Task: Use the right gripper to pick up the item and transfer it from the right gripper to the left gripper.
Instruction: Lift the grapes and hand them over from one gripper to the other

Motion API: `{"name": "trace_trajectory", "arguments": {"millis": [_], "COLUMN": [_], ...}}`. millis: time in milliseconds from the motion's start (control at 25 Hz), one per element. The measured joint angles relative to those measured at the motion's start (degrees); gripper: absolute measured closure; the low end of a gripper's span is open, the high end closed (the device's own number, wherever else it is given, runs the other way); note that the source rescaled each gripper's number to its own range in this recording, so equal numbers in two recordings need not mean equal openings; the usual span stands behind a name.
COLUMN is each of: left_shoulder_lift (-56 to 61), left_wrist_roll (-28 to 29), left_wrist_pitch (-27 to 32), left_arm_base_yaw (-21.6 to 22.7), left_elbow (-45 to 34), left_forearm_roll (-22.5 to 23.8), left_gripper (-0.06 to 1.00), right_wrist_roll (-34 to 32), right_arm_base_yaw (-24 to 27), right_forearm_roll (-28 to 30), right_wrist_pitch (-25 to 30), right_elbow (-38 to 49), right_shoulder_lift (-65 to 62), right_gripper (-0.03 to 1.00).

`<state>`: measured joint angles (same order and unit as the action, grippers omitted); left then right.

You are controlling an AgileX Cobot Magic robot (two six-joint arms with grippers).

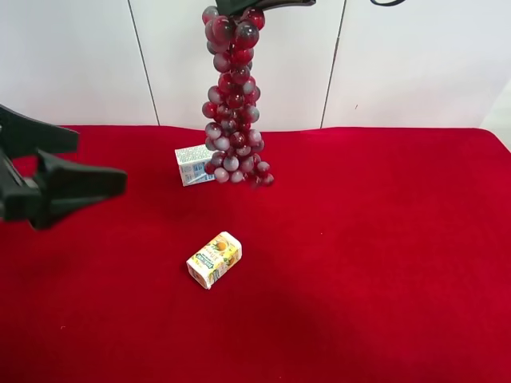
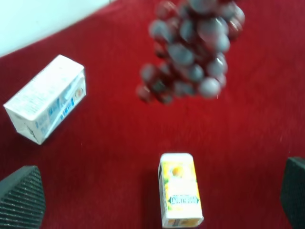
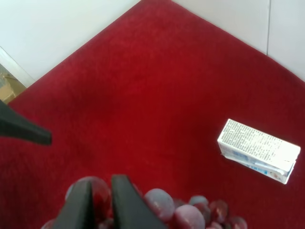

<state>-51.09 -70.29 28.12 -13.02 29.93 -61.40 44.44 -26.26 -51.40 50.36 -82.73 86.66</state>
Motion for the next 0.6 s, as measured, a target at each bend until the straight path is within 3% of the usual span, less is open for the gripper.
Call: {"name": "trace_trajectory", "arguments": {"millis": [120, 240, 400, 600], "left_shoulder_lift": [-0.9, -3.1, -8.7, -15.7], "left_wrist_roll": [6.4, 9.5, 10.1, 9.8], "left_wrist_pitch": [-6.1, -9.6, -10.9, -15.5], "left_arm_base_yaw": [-4.5, -5.5, -7.4, -14.6], "left_elbow": [0.0, 0.0, 0.0, 3.8], "left_forearm_roll": [3.8, 4.9, 2.0, -0.3], "left_gripper": [-0.05, -0.05, -0.05, -0.05], "right_wrist_roll": [0.1, 0.1, 0.2, 0.3], "right_arm_base_yaw": [0.0, 0.0, 0.0, 0.0], "right_forearm_roll": [0.1, 0.2, 0.2, 0.2], "right_wrist_pitch": [0.1, 0.1, 0.3, 0.3], "right_elbow": [0.0, 0.0, 0.0, 0.0], "right_shoulder_lift": [0.0, 0.0, 0.0, 0.0], "right_gripper": [0.97, 0.97, 0.97, 0.97]}}
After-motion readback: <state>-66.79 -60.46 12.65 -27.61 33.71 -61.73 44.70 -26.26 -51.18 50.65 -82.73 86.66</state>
